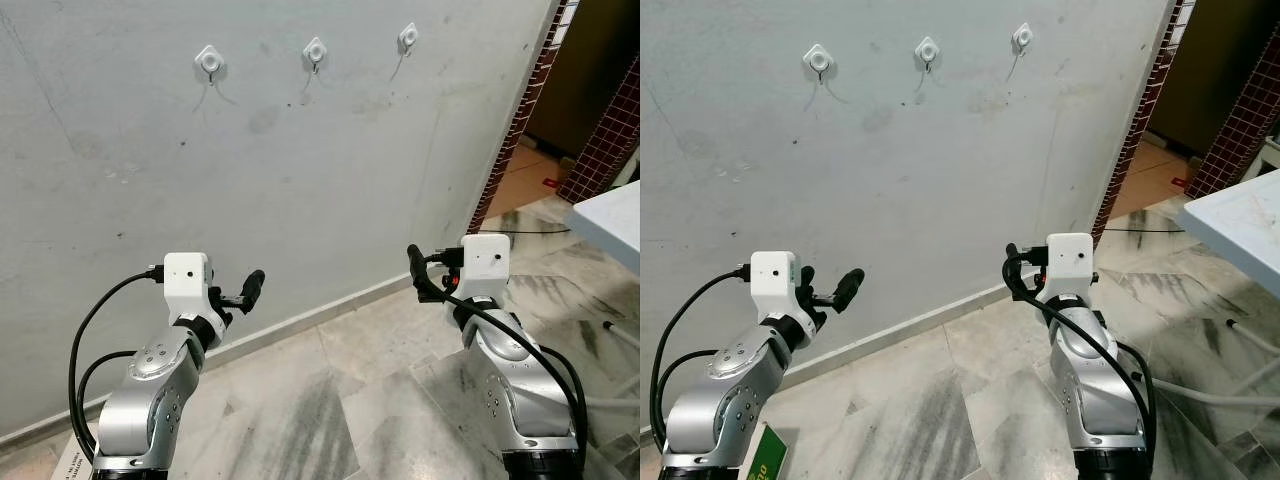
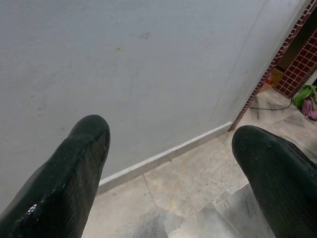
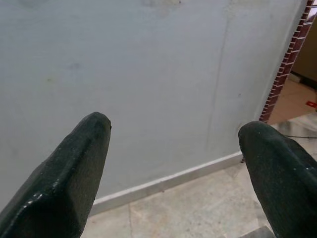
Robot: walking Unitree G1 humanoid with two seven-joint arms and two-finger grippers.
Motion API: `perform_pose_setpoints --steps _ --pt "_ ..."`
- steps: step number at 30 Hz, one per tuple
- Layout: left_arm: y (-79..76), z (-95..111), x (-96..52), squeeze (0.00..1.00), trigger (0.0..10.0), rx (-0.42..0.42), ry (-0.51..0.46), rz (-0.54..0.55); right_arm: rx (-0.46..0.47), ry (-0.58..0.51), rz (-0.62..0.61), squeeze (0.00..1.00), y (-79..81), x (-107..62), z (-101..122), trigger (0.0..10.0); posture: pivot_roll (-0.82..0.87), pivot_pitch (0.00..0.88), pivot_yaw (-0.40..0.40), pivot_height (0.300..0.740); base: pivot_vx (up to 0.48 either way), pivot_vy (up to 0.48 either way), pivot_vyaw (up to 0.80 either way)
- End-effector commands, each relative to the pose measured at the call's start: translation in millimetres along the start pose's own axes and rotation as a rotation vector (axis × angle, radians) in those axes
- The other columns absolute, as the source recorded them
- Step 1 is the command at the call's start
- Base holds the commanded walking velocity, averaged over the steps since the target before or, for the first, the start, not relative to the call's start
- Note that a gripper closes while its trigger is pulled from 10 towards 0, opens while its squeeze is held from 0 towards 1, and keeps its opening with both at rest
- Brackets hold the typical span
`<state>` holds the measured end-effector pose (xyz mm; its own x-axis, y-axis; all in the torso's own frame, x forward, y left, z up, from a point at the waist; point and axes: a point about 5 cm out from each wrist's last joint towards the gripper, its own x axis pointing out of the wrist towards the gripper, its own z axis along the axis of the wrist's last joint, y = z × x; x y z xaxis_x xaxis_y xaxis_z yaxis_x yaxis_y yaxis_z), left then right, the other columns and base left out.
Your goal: Hang keys on a hook
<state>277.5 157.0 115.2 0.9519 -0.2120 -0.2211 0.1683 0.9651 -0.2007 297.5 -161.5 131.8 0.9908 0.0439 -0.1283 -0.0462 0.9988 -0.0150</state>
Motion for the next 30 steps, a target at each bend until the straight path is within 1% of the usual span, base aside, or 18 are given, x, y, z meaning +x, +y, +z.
perform_pose_setpoints --steps 1,2,3,4,5,7,8,12,16,17,22,30 --pt "-2.7 5.5 0.8 0.0 10.0 0.008 -0.02 -0.017 -0.048 0.026 -0.035 0.0 -5.2 0.4 -1.0 10.0 -0.01 0.0 0.012 0.74 0.0 0.0 0.0" --pt "-3.3 5.0 0.6 0.0 10.0 0.008 -0.019 -0.019 -0.077 0.025 -0.038 0.0 -5.3 0.1 -0.6 10.0 -0.01 0.0 0.011 0.74 0.0 0.0 0.0" --pt "-3.7 4.5 0.4 0.0 10.0 0.007 -0.017 -0.02 -0.078 0.03 -0.03 0.0 -5.0 -0.1 -1.2 10.0 -0.01 0.0 0.011 0.74 0.0 0.0 0.0" --pt "-3.9 4.3 0.3 0.0 10.0 0.006 -0.016 -0.021 -0.073 0.033 -0.024 0.0 -4.7 -0.1 -1.9 10.0 -0.01 0.0 0.011 0.74 0.0 0.0 0.0" --pt "-4.8 3.4 0.1 0.0 10.0 0.004 -0.01 -0.028 -0.04 0.021 -0.015 0.0 -4.5 -0.9 -1.1 10.0 -0.01 0.0 0.011 0.74 0.0 0.0 0.0" --pt "-5.8 2.9 0.1 0.0 10.0 0.0 -0.007 -0.037 -0.04 0.032 -0.023 0.0 -5.1 -1.0 -1.5 10.0 -0.01 0.0 0.011 0.74 0.0 0.0 0.0" --pt "-6.7 2.7 0.3 0.0 10.0 -0.004 -0.006 -0.045 -0.021 0.039 -0.026 0.0 -5.1 -0.6 -2.1 10.0 -0.01 0.0 0.011 0.74 0.0 0.0 -0.76" --pt "-10.0 2.6 0.3 0.0 10.0 -0.01 -0.007 -0.071 -0.013 0.038 -0.024 0.0 -5.8 -0.5 -1.4 10.0 -0.01 0.0 0.01 0.74 0.0 0.0 -0.76" --pt "-11.0 1.9 0.0 0.0 10.0 -0.009 -0.005 -0.079 -0.019 0.039 -0.024 0.0 -6.1 -0.2 -0.7 10.0 -0.01 0.0 0.01 0.74 0.0 0.0 -0.76" --pt "-10.7 1.8 -0.6 0.0 10.0 -0.02 -0.012 -0.08 -0.021 0.04 -0.022 0.0 -6.0 0.0 -0.7 10.0 -0.01 0.0 0.01 0.74 0.0 0.0 -0.76" --pt "-9.5 0.5 -1.6 0.0 10.0 -0.011 -0.007 -0.078 -0.021 0.049 -0.013 0.0 -3.9 0.2 -2.4 10.0 -0.01 0.0 0.008 0.74 0.0 0.0 -0.76" --pt "-14.9 -1.5 0.0 0.0 10.0 -0.017 -0.002 -0.102 -0.022 0.054 -0.009 0.0 -3.4 0.5 -2.9 10.0 -0.01 0.0 0.009 0.74 0.0 0.0 -0.76"
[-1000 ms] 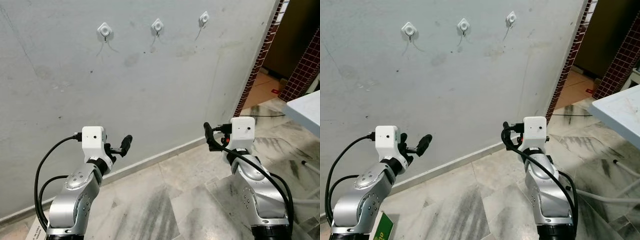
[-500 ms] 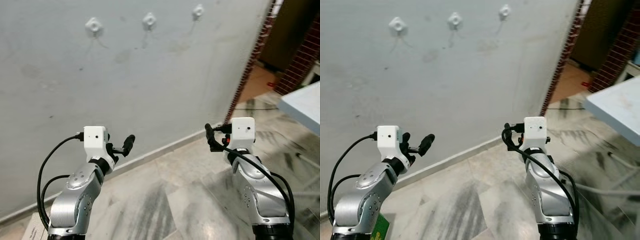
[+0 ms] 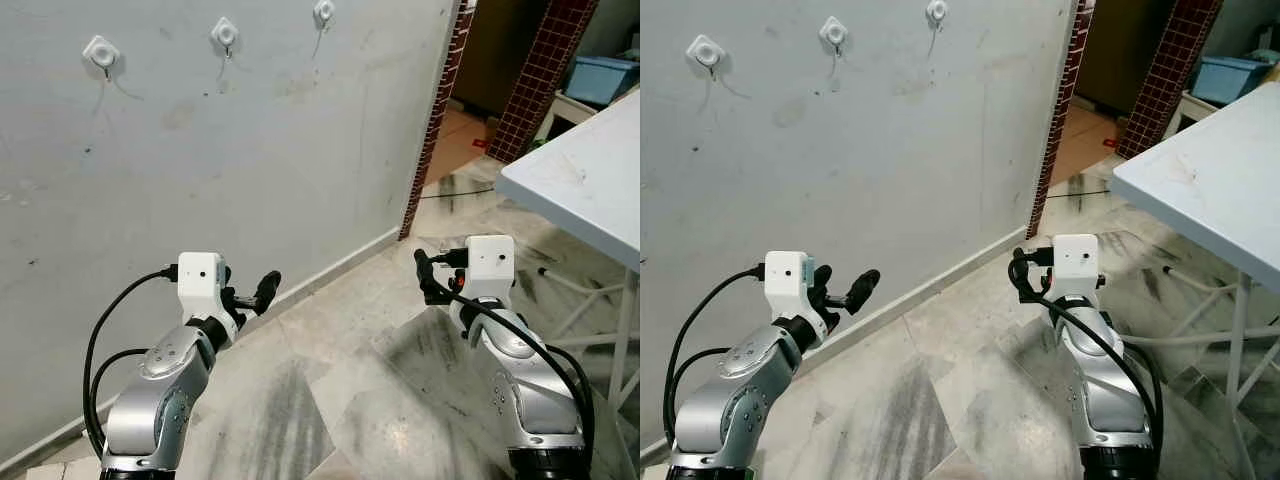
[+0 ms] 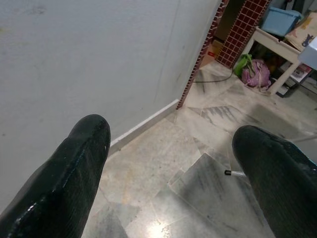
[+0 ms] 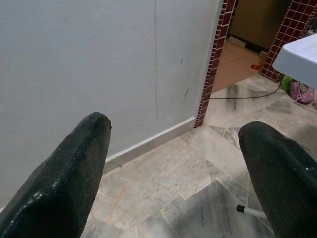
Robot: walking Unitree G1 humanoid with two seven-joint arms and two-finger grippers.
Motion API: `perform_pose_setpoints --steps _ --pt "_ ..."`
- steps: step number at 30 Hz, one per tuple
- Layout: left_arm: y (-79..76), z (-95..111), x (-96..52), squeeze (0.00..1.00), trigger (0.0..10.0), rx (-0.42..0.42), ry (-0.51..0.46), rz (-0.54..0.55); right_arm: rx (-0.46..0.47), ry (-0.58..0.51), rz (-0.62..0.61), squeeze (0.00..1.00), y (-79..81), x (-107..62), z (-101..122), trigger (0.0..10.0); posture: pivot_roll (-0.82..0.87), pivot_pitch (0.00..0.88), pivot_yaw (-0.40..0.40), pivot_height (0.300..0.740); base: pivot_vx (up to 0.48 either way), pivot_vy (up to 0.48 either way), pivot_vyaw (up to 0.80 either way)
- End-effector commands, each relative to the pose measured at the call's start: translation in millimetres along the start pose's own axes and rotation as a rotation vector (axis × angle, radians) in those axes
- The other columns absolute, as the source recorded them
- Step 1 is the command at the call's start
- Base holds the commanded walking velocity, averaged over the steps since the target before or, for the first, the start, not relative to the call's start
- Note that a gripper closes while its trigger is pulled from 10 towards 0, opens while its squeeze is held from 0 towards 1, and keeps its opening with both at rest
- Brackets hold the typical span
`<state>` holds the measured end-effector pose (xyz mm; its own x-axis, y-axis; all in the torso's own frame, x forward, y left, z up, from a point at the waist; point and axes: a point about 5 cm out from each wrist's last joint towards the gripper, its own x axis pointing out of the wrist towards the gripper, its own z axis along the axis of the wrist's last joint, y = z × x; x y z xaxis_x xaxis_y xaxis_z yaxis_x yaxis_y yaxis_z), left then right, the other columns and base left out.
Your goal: Hang keys on a hook
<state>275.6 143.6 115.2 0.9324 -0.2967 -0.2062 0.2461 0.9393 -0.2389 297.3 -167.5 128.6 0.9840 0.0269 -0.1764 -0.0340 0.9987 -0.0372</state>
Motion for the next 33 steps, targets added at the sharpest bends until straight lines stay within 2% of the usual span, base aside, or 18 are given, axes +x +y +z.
perform_pose_setpoints --steps 1,14,16,18,21,33 --pt "-2.3 0.4 -0.4 0.0 10.0 0.003 -0.005 -0.016 -0.003 0.005 0.007 0.0 2.8 0.5 0.5 10.0 -0.01 0.0 0.009 0.74 0.0 0.0 -0.76" --pt "-7.8 1.1 -0.4 0.0 10.0 -0.028 -0.018 -0.037 -0.006 -0.002 0.002 0.0 2.5 0.2 2.0 10.0 -0.01 0.0 0.006 0.74 0.0 0.0 -0.76" --pt "-7.6 0.3 -0.5 0.0 10.0 -0.034 -0.018 -0.036 0.006 -0.05 0.013 0.0 3.2 -1.5 6.7 10.0 -0.01 0.0 0.006 0.74 0.0 0.0 -0.37" --pt "-7.7 0.3 -0.6 0.0 10.0 -0.034 -0.018 -0.036 0.005 -0.045 0.018 0.0 3.7 -1.5 6.8 10.0 -0.01 0.0 0.006 0.74 0.0 0.0 0.0" --pt "-8.3 0.3 0.1 0.0 10.0 -0.035 -0.018 -0.037 0.015 -0.016 0.012 0.0 3.0 0.3 4.2 10.0 -0.01 0.0 0.003 0.74 0.0 0.0 -0.8" --pt "-9.4 -0.5 0.2 0.0 10.0 -0.04 -0.015 -0.042 0.015 -0.012 0.009 0.0 2.5 1.0 4.3 10.0 -0.02 0.0 0.001 0.74 0.0 0.0 -0.79"
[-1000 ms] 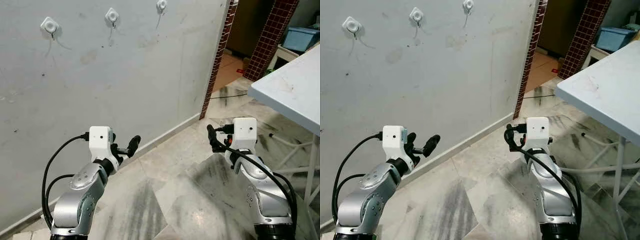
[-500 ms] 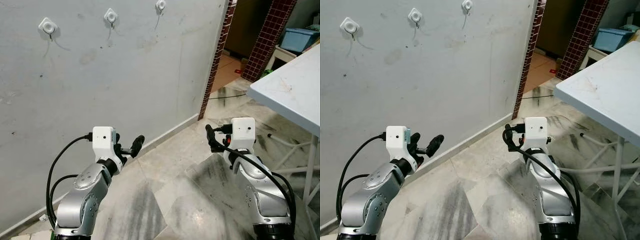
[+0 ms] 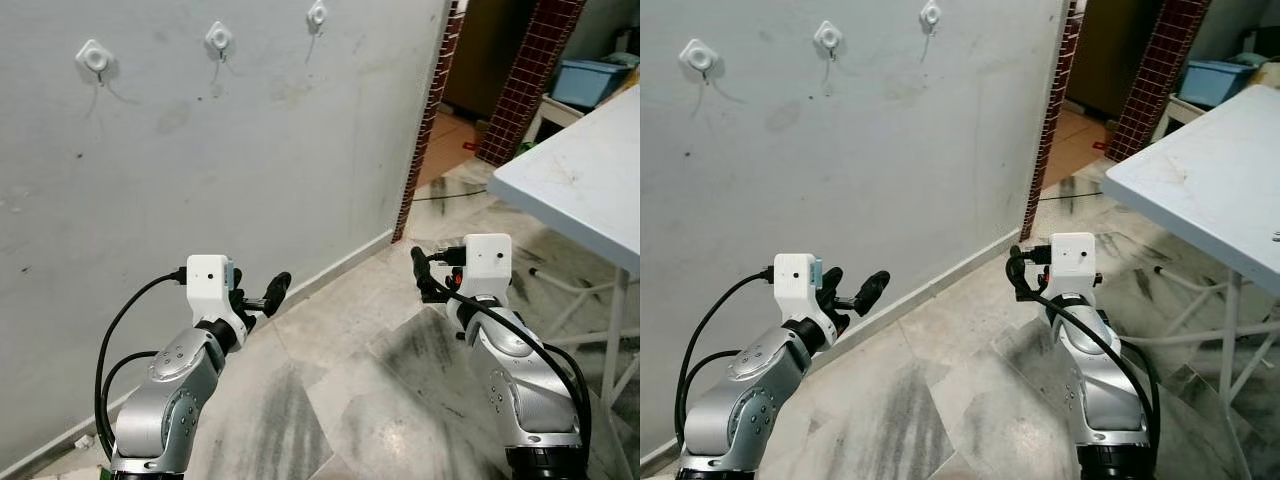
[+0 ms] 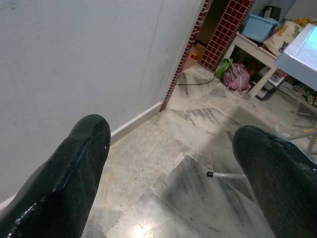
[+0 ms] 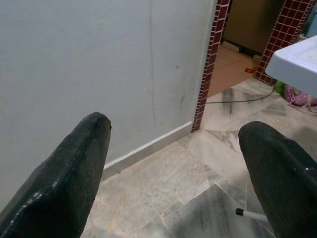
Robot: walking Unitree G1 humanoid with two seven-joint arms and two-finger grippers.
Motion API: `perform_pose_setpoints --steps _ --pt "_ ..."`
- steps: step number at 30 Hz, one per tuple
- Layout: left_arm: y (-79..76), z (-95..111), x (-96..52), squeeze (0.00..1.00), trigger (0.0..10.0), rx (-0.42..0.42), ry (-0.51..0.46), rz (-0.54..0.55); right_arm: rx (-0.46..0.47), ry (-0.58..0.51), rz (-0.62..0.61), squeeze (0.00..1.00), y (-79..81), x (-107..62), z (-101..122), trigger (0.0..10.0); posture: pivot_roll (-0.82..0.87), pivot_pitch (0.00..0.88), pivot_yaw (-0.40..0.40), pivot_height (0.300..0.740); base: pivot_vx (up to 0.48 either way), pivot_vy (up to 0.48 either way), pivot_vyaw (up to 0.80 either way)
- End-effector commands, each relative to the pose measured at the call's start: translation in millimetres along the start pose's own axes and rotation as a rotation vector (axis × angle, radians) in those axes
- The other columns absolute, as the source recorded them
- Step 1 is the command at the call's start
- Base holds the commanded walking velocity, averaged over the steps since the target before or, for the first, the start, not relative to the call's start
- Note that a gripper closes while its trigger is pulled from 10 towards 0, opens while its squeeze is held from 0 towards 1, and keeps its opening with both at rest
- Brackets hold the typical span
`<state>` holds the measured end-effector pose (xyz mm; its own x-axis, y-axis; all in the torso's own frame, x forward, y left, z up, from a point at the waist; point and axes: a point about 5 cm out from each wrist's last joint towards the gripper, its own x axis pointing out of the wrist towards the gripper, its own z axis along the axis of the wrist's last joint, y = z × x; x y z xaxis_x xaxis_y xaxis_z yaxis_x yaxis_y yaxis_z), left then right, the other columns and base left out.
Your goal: Hang keys on a hook
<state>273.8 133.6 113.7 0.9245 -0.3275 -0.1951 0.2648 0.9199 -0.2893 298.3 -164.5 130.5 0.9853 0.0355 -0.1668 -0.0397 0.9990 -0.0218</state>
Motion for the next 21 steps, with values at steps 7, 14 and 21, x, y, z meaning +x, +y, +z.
perform_pose_setpoints --steps 7,14,21 --pt "-0.3 3.0 -1.2 0.0 10.0 0.011 -0.009 -0.01 -0.009 -0.007 0.001 0.0 0.4 -0.5 1.8 10.0 -0.02 0.0 0.001 0.74 0.0 0.0 -0.76" --pt "-1.1 2.4 -1.2 0.0 10.0 0.015 -0.005 -0.016 -0.02 -0.01 0.008 0.0 1.3 -1.2 1.6 10.0 -0.02 0.0 0.001 0.74 0.0 0.0 0.0" --pt "-2.0 1.4 -1.3 0.0 10.0 0.012 -0.002 -0.017 -0.027 -0.006 0.009 0.0 0.8 -1.3 1.1 10.0 -0.02 0.0 0.001 0.74 0.0 0.0 0.0"
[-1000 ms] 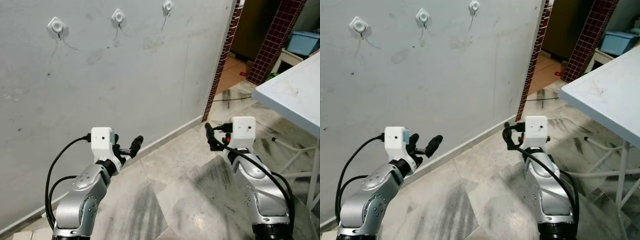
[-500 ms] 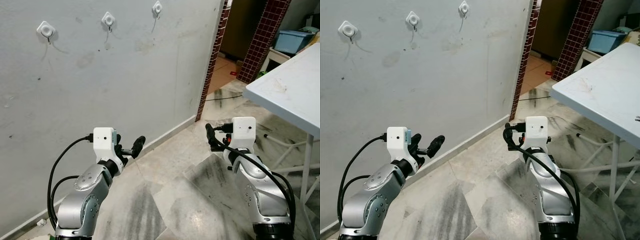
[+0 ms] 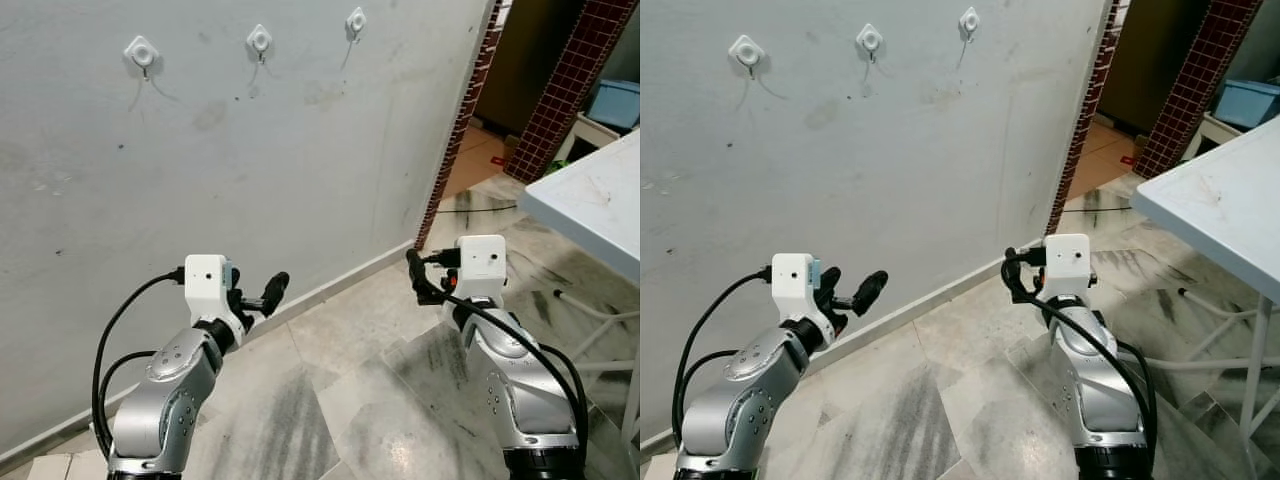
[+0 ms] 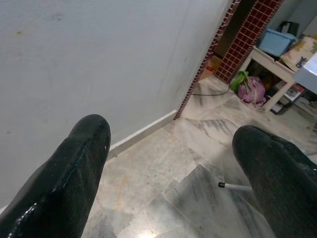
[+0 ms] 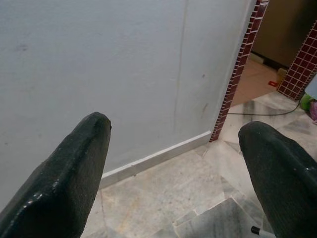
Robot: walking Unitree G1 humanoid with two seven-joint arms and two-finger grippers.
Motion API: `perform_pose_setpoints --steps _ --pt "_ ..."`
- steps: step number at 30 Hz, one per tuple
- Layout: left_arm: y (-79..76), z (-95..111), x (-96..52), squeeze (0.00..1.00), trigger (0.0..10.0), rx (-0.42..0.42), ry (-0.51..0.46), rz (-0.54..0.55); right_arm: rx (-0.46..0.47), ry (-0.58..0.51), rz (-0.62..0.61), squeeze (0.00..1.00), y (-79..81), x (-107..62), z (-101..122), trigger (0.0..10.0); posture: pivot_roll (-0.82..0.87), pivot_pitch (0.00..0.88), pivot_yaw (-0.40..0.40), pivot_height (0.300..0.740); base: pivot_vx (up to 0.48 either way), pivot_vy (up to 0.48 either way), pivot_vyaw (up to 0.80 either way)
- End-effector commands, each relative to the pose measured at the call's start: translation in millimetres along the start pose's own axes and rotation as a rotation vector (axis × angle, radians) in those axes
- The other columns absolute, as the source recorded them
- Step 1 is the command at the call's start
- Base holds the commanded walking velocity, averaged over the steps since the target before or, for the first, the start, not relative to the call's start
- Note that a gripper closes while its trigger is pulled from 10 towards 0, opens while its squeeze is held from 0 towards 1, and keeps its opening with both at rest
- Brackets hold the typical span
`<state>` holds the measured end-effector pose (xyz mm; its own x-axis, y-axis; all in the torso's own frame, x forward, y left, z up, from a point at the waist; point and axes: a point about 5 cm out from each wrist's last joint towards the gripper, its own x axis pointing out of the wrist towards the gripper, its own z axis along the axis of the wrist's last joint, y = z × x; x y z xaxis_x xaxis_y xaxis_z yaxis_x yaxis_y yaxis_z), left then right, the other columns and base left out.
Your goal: Hang keys on a hook
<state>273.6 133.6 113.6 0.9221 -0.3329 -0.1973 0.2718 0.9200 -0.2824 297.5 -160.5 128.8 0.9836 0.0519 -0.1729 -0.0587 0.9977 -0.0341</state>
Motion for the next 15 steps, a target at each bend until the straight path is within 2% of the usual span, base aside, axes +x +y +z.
perform_pose_setpoints --steps 1,6,15 --pt "-2.0 1.5 -1.1 0.0 10.0 0.003 -0.006 -0.012 -0.012 -0.011 -0.007 0.0 -3.2 -0.9 2.6 10.0 -0.02 0.0 0.001 0.74 0.0 0.0 0.0" --pt "-2.2 1.3 -1.3 0.0 10.0 0.004 -0.006 -0.012 -0.015 -0.01 -0.005 0.0 -2.8 -1.1 2.2 10.0 -0.02 0.0 0.001 0.74 0.0 0.0 0.0" --pt "-1.7 1.1 -1.1 0.0 10.0 0.006 -0.006 -0.01 -0.019 -0.01 -0.004 0.0 -2.7 -0.2 2.0 10.0 -0.02 0.0 0.0 0.74 0.0 -0.269 0.0"
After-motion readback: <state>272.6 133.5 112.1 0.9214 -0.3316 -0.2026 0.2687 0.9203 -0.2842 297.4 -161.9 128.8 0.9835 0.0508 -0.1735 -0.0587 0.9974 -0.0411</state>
